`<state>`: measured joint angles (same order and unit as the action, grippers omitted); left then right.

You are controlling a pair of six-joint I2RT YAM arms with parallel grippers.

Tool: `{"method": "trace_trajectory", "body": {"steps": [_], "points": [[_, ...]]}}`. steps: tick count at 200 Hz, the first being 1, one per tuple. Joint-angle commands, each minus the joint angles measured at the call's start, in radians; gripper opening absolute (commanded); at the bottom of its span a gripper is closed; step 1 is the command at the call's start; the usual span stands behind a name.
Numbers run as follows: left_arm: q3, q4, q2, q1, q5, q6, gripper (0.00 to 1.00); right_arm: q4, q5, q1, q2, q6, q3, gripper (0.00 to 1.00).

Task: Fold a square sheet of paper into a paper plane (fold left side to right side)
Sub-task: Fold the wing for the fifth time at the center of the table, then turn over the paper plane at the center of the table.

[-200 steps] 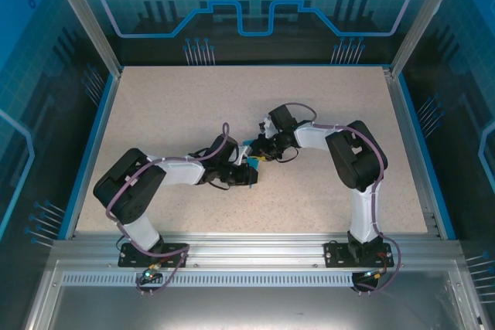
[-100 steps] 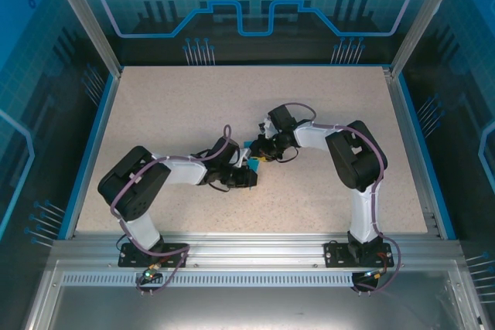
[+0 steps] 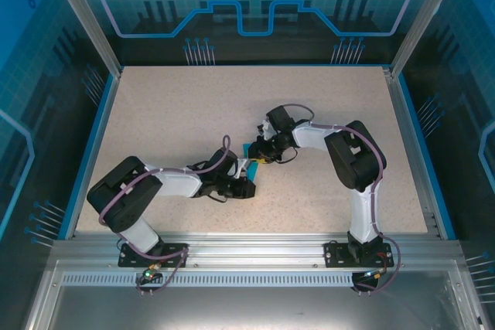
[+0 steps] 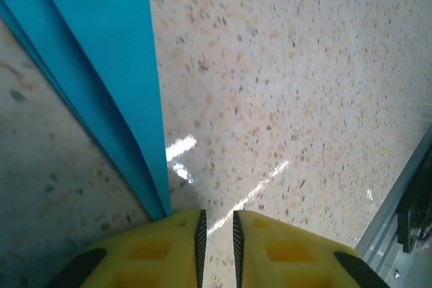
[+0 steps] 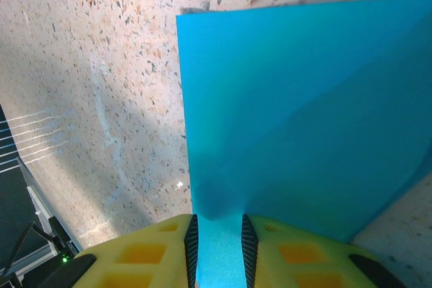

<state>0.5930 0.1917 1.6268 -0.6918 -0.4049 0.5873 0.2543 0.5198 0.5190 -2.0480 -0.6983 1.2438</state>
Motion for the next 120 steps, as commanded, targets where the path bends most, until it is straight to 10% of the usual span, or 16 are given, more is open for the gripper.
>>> {"method": "trace_trajectory", "body": {"steps": [1,35,120], "points": [[-0.069,-0.090,-0.024,-0.025,-0.016,0.040,0.22,0.023,-0.042,0.006,-0.018,0.026,0.010,0.27],[-0.023,-0.210,-0.210,-0.022,0.055,-0.001,0.32,0.109,-0.087,0.006,0.090,0.085,0.056,0.31],[0.027,-0.460,-0.617,-0.009,0.681,-0.016,0.76,0.494,-0.487,0.084,0.268,0.117,0.137,0.63]]}}
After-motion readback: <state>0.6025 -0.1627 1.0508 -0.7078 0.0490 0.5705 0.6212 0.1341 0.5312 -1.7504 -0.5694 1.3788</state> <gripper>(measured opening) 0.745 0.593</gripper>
